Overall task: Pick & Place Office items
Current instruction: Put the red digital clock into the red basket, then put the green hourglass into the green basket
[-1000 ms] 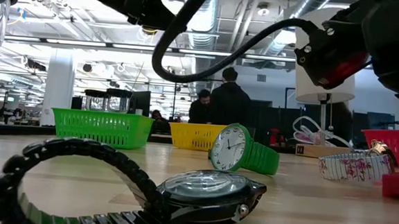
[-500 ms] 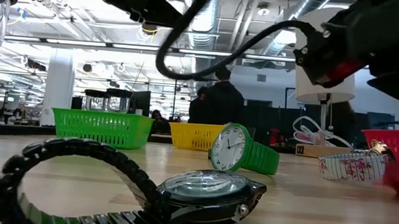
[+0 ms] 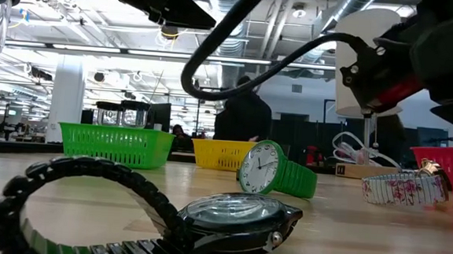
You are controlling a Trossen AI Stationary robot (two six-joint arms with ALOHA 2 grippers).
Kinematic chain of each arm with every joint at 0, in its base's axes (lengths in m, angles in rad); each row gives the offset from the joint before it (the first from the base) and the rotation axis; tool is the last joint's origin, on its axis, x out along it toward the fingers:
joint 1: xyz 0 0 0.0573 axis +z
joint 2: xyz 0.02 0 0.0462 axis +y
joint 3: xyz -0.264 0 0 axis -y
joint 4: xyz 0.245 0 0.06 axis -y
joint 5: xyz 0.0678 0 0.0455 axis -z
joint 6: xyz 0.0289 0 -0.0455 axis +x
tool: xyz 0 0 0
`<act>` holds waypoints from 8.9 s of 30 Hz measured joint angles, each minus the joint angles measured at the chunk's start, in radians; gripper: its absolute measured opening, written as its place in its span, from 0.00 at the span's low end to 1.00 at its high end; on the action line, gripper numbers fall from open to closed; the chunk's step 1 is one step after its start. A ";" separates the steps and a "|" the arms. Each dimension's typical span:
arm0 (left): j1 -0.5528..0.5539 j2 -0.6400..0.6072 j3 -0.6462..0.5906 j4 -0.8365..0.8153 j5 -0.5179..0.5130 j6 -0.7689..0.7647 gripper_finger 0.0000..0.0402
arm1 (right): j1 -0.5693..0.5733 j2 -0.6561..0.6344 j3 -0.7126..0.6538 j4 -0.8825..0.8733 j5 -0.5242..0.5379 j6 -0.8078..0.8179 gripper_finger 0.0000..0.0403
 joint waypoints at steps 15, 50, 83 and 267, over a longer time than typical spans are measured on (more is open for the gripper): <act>0.000 0.000 0.000 0.009 0.000 0.000 0.40 | 0.003 -0.010 -0.003 -0.014 -0.014 -0.078 0.34; 0.000 0.000 0.000 0.022 0.000 0.000 0.40 | 0.058 -0.771 -0.592 -0.069 0.272 0.185 0.36; 0.000 0.000 0.000 0.022 0.000 -0.002 0.40 | 0.010 -0.798 -0.741 0.067 0.221 0.203 0.55; -0.525 0.472 0.000 0.225 0.593 -0.450 0.71 | -0.467 -0.666 -0.922 1.690 0.378 -1.421 0.33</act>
